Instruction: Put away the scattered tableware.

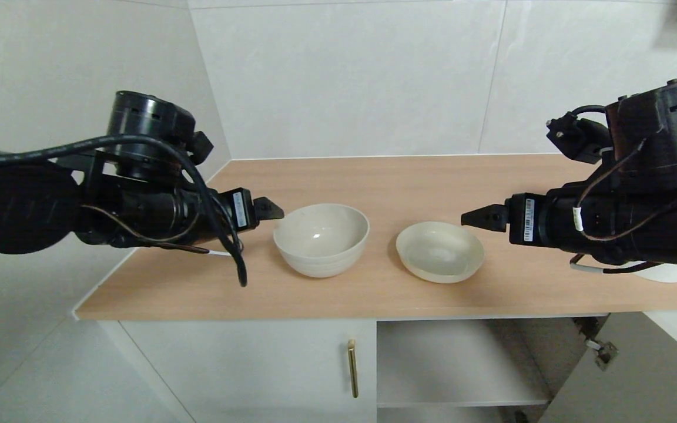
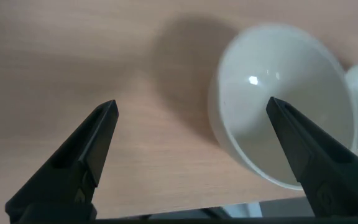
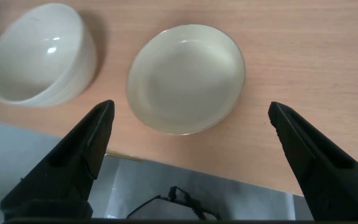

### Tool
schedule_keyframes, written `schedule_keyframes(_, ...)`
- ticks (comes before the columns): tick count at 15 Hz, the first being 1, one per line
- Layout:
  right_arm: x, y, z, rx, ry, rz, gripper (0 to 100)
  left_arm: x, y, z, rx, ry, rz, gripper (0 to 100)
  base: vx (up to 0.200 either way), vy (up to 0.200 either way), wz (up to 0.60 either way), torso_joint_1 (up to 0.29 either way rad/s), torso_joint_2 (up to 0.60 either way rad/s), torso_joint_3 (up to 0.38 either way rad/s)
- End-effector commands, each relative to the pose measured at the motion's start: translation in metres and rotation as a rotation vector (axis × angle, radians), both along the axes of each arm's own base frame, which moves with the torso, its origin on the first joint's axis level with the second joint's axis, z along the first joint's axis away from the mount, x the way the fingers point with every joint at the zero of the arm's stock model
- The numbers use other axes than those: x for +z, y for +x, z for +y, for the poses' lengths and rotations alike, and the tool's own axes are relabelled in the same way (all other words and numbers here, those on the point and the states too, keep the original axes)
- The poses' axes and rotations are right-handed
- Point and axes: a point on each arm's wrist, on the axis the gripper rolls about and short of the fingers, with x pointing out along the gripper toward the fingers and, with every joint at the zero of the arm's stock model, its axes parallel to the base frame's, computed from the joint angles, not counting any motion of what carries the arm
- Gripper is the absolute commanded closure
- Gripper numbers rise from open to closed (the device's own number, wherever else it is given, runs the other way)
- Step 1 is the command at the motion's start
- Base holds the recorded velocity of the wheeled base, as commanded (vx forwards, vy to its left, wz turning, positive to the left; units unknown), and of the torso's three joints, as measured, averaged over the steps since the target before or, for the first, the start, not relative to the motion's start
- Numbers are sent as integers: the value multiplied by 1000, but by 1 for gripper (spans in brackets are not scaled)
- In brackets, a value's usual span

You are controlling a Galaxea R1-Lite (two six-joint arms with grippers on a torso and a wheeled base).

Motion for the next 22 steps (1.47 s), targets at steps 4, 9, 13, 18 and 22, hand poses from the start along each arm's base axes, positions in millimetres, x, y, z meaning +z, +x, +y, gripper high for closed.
schedule_keyframes(4,-3,2,1,-2,-6,9,0,-22,15,-14,-20,10,32,0,0,0,0,0,0,0)
schedule_keyframes(9,-3,2,2,0,-5,7,0,-33,22,-22,-26,5,46,0,0,0,0,0,0,0)
schedule_keyframes(13,-3,2,2,0,-6,9,0,-33,20,-27,-42,6,47,100,0,0,0,0,0,0)
schedule_keyframes(18,-9,7,4,0,-23,26,0,-16,4,-21,-26,1,-1,100,0,0,0,0,0,0)
schedule_keyframes(22,-37,48,1,-112,-85,93,0,33,-44,-1,-29,-58,-150,100,0,0,0,0,0,0)
